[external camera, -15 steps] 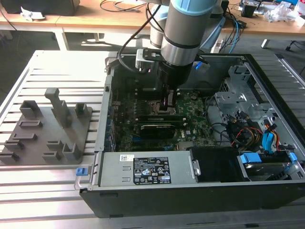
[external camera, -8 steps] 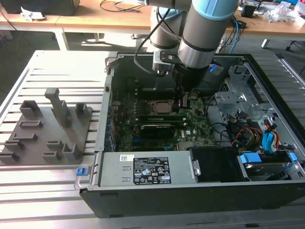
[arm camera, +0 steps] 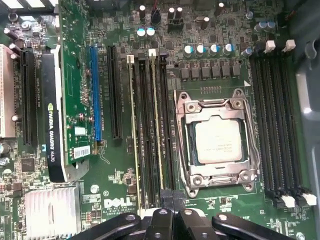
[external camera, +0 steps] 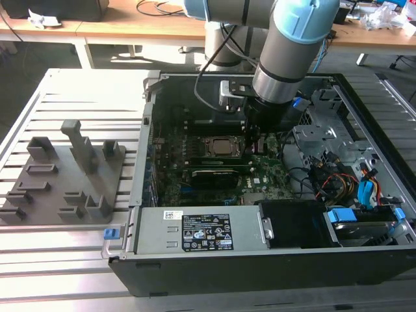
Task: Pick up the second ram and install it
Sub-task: 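Press down the second ram until it locks into place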
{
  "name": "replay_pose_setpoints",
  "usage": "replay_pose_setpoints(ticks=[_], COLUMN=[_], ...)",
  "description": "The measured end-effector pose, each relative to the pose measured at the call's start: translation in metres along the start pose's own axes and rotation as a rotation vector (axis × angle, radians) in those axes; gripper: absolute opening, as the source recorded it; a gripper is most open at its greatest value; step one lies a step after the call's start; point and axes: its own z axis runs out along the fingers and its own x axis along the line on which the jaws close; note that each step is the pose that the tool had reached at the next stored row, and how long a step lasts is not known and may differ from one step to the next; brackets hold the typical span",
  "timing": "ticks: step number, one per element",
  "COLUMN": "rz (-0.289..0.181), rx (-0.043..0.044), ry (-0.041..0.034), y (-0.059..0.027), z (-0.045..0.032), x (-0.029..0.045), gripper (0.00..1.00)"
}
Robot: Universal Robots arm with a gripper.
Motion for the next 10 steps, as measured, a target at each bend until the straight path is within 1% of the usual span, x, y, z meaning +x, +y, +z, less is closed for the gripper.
replay_pose_setpoints(ticks=[1, 3, 4, 5, 7, 8, 9, 10], rz=[0.000, 0.000, 0.000, -0.001, -0.001, -0.001, -0.001, -0.001], rx=[0.0008, 0.0029, 0.0069, 0.0096, 0.0119, 0.0123, 0.0130, 0.0135], ry=[-0.0018, -0.0017, -0.0015, -0.0016, -0.0016, -0.0017, -0.0019, -0.0019], y=[0.0004, 0.0021, 0.0071, 0.0154, 0.0333, 0.0385, 0.0507, 0.0593], z=[-0.0040, -0.0079, -0.0087, -0.0081, -0.0066, -0.0061, -0.0050, -0.0043], x=[-0.0004, -0.0004, 0.0000, 0.0013, 0.0033, 0.0039, 0.0059, 0.0076], gripper=[0.11, 0.11, 0.11, 0.11, 0.11, 0.11, 0.11, 0.11])
